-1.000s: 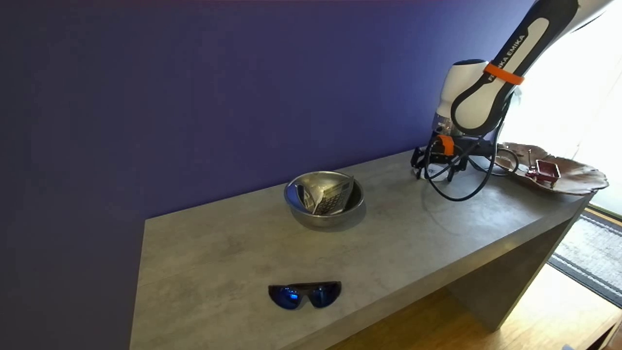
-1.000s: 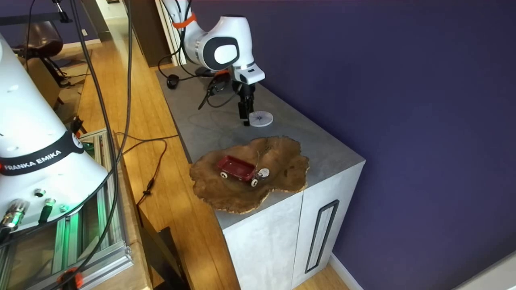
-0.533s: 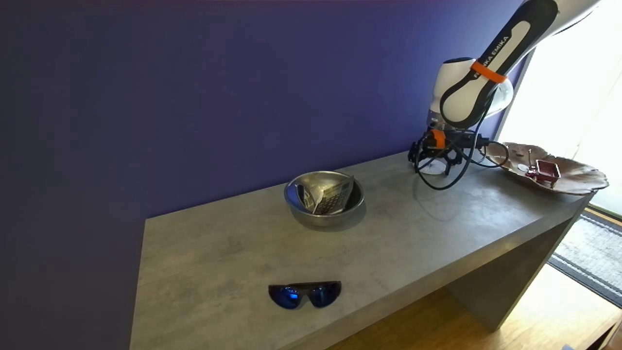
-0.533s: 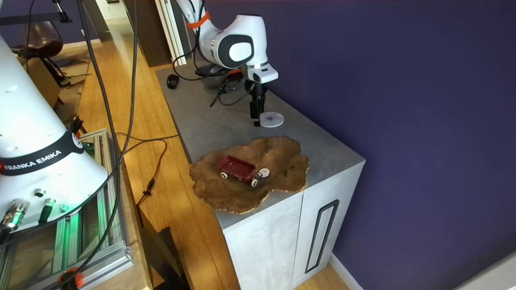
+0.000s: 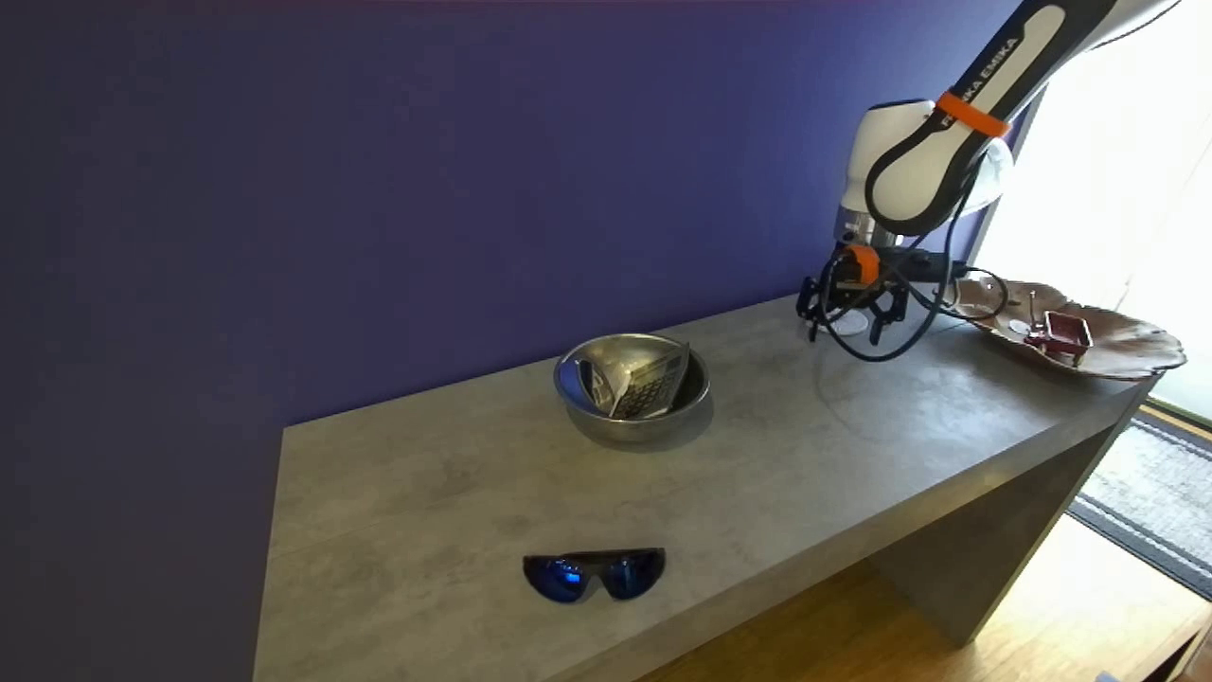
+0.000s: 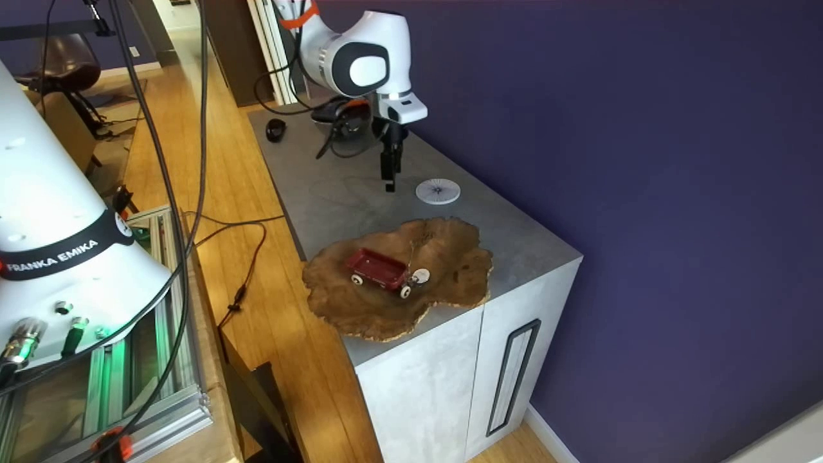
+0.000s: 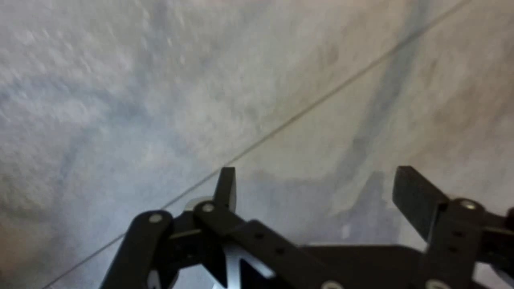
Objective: Move the white thing to the right
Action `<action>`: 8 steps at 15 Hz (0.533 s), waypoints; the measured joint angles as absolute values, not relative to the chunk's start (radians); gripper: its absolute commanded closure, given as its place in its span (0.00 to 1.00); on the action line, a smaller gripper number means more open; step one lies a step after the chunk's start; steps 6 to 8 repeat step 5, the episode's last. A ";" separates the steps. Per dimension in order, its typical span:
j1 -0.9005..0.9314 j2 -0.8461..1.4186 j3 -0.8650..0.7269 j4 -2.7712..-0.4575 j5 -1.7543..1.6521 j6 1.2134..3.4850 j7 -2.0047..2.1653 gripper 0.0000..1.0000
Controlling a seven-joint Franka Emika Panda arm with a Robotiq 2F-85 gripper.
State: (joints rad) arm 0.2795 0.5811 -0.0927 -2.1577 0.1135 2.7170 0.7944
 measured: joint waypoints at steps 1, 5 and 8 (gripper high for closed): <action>0.280 0.539 -0.062 -2.207 0.114 2.721 0.774 0.00; 0.314 0.376 0.029 -2.409 0.088 2.754 0.685 0.00; 0.314 0.376 0.029 -2.409 0.088 2.754 0.685 0.00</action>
